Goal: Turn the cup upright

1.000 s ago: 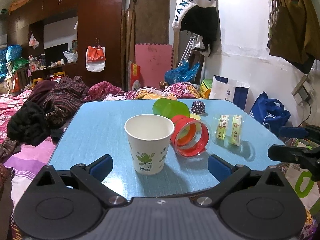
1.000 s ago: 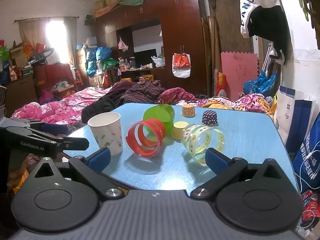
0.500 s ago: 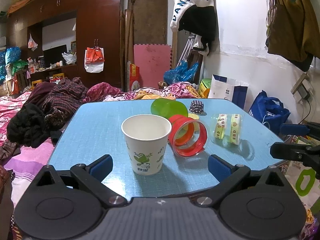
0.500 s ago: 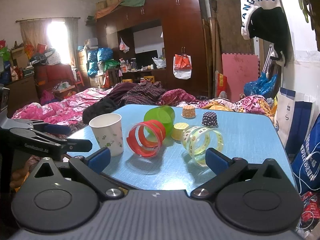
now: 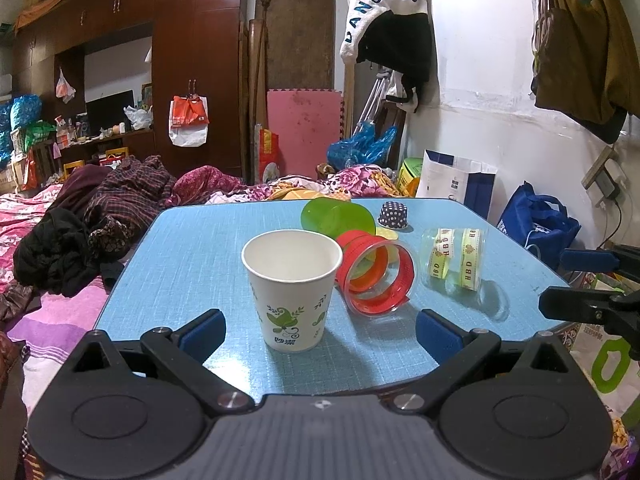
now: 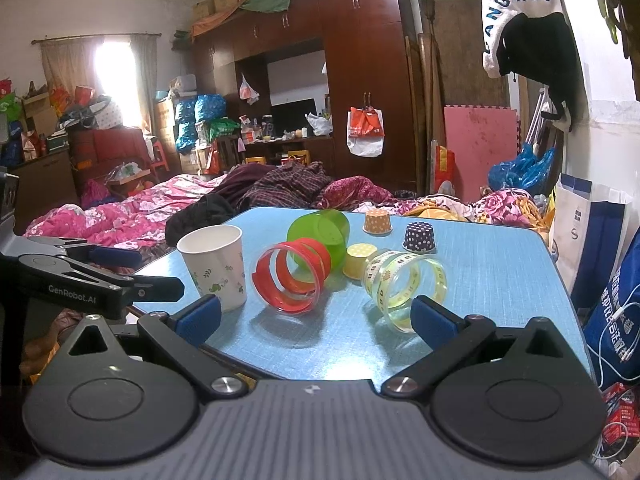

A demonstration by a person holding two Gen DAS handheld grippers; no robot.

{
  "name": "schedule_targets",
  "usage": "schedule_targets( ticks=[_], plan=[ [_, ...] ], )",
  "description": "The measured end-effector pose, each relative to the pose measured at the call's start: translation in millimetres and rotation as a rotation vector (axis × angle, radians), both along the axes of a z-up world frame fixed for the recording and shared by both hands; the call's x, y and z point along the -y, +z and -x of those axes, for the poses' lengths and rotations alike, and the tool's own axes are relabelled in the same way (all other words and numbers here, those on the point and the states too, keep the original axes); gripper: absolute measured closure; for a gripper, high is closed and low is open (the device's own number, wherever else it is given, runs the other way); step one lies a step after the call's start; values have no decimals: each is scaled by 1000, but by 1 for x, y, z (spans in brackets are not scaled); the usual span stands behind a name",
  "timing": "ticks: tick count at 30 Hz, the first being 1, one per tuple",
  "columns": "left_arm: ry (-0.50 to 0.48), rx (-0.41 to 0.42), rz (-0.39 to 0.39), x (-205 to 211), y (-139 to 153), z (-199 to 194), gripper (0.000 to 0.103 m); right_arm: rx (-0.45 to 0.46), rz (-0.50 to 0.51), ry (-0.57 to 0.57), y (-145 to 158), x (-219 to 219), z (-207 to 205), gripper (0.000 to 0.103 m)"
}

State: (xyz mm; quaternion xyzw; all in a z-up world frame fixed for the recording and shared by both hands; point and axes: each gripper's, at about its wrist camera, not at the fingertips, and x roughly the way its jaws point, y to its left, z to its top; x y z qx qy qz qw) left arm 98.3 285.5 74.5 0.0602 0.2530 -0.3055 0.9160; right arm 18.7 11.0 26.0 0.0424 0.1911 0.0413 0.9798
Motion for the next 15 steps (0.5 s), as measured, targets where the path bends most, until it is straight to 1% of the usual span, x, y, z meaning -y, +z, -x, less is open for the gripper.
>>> schedule_targets(
  ticks=[15],
  plan=[
    [12, 3, 3, -1, 0, -1, 1, -7, 0, 2, -4, 5, -4, 1]
  ],
)
